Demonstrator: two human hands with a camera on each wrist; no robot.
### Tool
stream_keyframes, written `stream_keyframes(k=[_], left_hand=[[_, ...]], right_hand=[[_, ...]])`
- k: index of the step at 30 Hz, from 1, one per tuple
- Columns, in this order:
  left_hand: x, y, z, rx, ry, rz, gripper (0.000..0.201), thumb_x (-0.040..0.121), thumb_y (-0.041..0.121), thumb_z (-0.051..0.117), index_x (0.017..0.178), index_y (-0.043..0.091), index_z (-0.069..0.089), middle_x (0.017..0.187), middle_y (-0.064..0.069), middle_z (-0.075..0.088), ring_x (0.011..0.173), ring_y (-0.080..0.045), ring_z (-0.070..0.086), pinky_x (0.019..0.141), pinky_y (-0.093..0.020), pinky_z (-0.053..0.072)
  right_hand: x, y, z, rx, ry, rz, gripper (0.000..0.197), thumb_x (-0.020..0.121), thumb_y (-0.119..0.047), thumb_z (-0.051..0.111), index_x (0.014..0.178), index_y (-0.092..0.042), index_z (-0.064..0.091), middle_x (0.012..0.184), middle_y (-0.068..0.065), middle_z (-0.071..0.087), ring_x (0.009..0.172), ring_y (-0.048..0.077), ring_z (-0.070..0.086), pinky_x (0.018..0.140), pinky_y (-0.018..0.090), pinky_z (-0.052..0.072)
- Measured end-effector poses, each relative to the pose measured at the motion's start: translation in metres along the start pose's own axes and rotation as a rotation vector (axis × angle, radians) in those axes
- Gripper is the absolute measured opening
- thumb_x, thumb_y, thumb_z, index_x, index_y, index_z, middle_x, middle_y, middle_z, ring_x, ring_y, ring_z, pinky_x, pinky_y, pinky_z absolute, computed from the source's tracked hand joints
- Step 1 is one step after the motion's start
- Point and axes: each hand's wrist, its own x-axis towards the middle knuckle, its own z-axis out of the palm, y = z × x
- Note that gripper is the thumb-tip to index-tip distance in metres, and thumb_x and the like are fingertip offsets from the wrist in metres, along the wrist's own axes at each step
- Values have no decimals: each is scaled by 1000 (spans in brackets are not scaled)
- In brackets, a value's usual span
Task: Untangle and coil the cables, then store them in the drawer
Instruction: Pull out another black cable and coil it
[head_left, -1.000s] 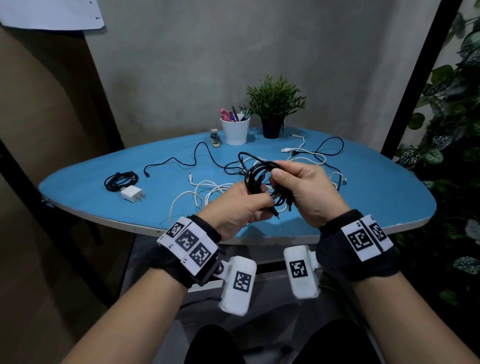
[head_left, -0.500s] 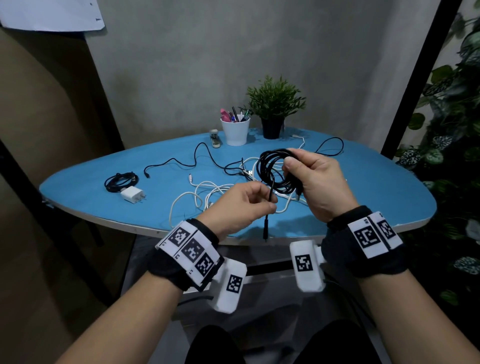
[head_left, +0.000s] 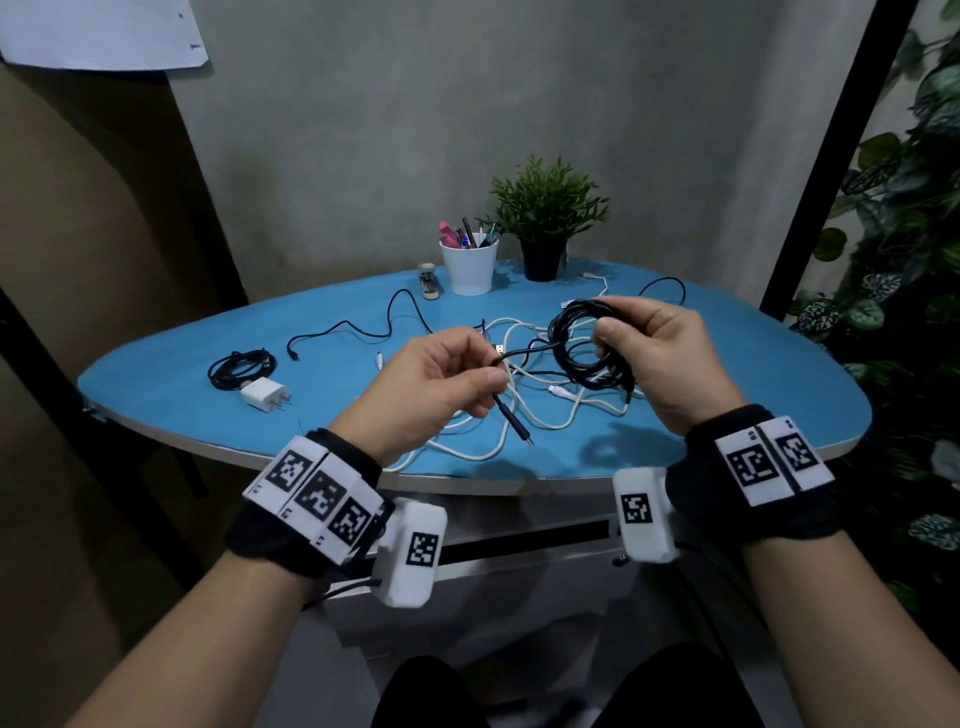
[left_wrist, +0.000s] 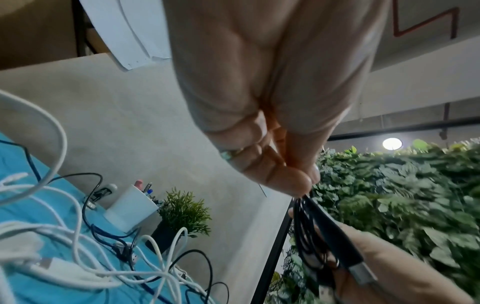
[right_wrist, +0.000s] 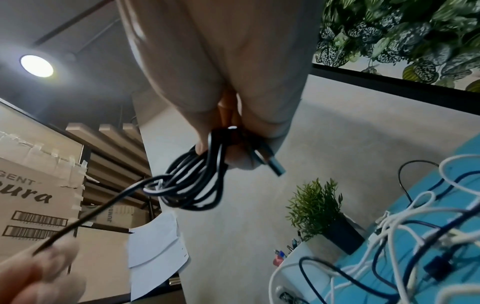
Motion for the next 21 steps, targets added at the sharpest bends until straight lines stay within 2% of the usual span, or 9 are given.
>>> stream_keyframes(k=[3, 5, 7, 9, 11, 14, 17, 21], left_hand=[[0, -6, 1, 113, 11, 2, 17, 86, -3, 60, 75, 11, 59, 68, -3, 61, 57, -9, 58, 60, -19, 52], [2, -11, 2, 237, 44, 3, 14, 84, 2, 64, 74, 11, 60, 69, -6, 63, 60, -11, 59, 64, -22, 52], [4, -16, 2, 329, 100, -15, 14, 81, 5, 68, 71, 12, 61, 70, -9, 65, 62, -11, 59, 66, -27, 51], [8, -20, 4, 314, 194, -44, 18, 80, 5, 69, 68, 14, 61, 72, -13, 68, 66, -14, 62, 70, -35, 52], [10, -21, 8, 130, 313, -59, 21, 81, 1, 67, 67, 14, 58, 70, -11, 68, 70, -20, 66, 76, -39, 55], [14, -16, 16, -268, 445, -52, 21, 85, -5, 60, 70, 8, 55, 68, -5, 67, 67, -16, 69, 72, -24, 57], [18, -9, 22, -613, 467, -49, 17, 87, -7, 54, 74, 4, 54, 70, -6, 68, 66, -13, 69, 66, -17, 55], [19, -5, 30, -803, 421, -110, 12, 89, -4, 52, 80, 1, 57, 72, -6, 68, 65, -11, 69, 63, -14, 55]], right_hand=[[5, -5, -5, 15, 24, -15, 21, 88, 0, 58, 91, -18, 67, 65, -7, 66, 60, 6, 57, 64, 18, 51], [4, -10, -5, 57, 16, -27, 23, 89, 1, 57, 88, -19, 66, 60, -8, 64, 59, 7, 57, 62, 17, 50], [0, -12, -3, 129, -15, -27, 24, 90, 2, 55, 87, -19, 66, 61, -6, 64, 59, 9, 57, 60, 18, 50], [-3, -13, 0, 183, -49, -14, 24, 90, 1, 54, 87, -19, 66, 65, -2, 63, 60, 11, 57, 60, 20, 50], [-4, -13, 2, 246, -59, 12, 23, 91, 1, 53, 89, -18, 66, 66, 0, 63, 60, 12, 58, 59, 21, 49], [-4, -14, 6, 319, -72, 55, 20, 91, 1, 52, 94, -14, 65, 67, 1, 63, 57, 9, 59, 55, 19, 49], [-4, -14, 9, 356, -100, 75, 18, 91, 1, 52, 99, -10, 65, 69, 1, 63, 56, 8, 60, 52, 19, 49], [-4, -16, 10, 423, -106, 107, 17, 90, -1, 53, 98, -10, 65, 71, 1, 69, 56, 9, 61, 55, 19, 50]])
